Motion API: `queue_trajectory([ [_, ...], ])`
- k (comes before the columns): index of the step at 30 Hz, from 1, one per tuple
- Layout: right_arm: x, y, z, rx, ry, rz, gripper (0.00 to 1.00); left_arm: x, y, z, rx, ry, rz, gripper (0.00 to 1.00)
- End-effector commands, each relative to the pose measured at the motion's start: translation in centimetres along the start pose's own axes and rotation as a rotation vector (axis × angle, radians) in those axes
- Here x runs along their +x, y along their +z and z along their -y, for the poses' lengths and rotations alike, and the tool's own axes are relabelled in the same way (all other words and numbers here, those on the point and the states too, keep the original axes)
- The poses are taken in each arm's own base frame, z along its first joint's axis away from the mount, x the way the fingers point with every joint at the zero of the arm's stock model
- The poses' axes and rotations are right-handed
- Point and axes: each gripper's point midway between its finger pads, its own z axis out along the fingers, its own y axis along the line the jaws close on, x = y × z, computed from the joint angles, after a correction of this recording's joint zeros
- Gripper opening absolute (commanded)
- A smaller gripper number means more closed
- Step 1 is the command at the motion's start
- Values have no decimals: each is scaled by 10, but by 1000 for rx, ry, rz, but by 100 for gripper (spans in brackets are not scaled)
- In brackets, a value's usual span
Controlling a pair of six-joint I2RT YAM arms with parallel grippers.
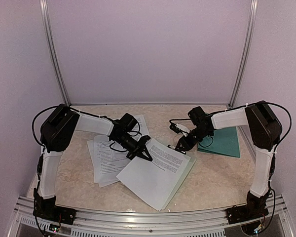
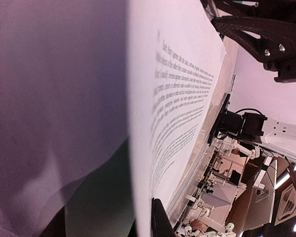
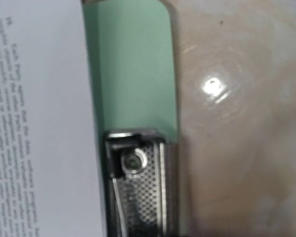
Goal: Put the files into the folder
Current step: Open the spring clip on the folder at the center of the board, then place the file on the spring clip of the folder.
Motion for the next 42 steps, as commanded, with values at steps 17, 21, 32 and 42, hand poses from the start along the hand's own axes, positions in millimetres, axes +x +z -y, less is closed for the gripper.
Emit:
queue_trajectory([
  [17,-3,-9,-4,-72,69,23,0,14,15,-15,-25,22,-72,0],
  [21,-3,-8,-5,-82,76,26,0,12,17,-19,-30,9,-76,0],
  [32,2,-4,-9,-109,90,16,0,5,20,-19,-24,11,-73,0],
  [42,3,-3,-9,-113,98,18,0,5,22,-21,-24,7,-75,0],
])
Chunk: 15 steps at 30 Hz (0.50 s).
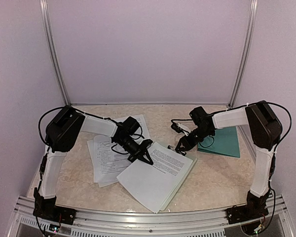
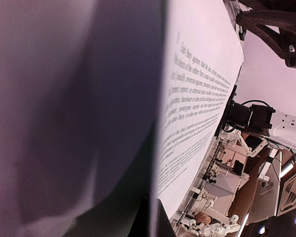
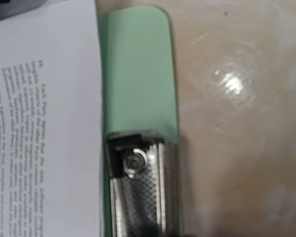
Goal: Put the files into the folder
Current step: Place the file on the spring clip of the folder.
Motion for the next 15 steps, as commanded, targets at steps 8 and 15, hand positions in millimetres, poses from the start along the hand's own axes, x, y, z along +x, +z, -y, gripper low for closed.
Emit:
queue_trajectory([
  [8,7,2,-4,-44,35,-2,0,-3,7,-8,-3,-9,-14,0],
  [15,5,1,-5,-44,30,3,0,-7,8,-6,8,-27,-19,0],
])
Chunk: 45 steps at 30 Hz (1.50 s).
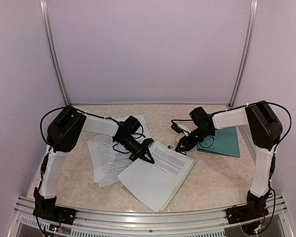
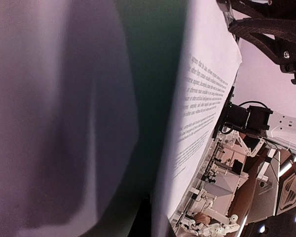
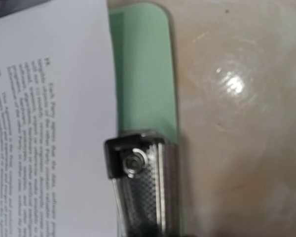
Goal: Put the files into the folder
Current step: Place the file on the spring clip of the folder.
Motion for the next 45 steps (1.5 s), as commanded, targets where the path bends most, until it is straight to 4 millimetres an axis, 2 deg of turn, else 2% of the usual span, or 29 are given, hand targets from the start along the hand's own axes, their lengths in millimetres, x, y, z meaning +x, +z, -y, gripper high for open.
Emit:
queue_trajectory([
  [1,4,0,-4,-42,28,4,0,0,7,-11,-3,-44,-21,0],
  [8,5,1,-3,-40,28,3,0,-1,8,-8,2,-44,-21,0],
  [22,3,-2,-3,-28,23,2,0,11,0,-2,-49,-13,-46,0],
  [32,3,-2,-3,-28,24,1,0,-3,-7,7,-46,-15,-25,0],
  [45,-1,-3,-4,-26,17,8,0,-4,-2,6,-18,-44,-36,0],
])
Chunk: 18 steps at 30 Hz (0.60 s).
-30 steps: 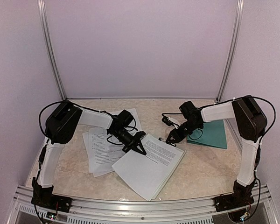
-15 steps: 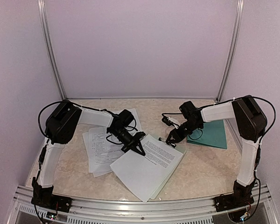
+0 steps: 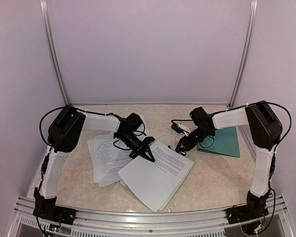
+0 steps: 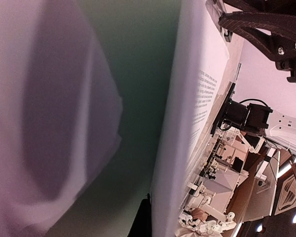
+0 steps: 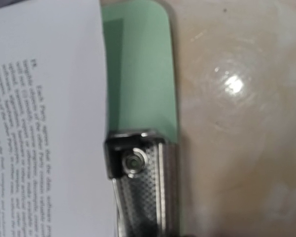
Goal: Put the files into the folder
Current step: Place the file on the spring clip of the folder.
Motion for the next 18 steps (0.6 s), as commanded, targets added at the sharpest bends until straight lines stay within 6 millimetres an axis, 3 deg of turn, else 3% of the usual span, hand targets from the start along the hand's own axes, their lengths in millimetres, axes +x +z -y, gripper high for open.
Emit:
queue_trajectory([
  [1,0,-3,-4,-28,17,6,0,-6,5,-6,16,-22,-4,0],
  [9,-1,-4,-5,-24,12,8,0,-9,9,-10,46,-62,-10,0],
  [18,-2,-3,-4,-18,14,10,0,1,7,-13,46,-71,-7,0],
])
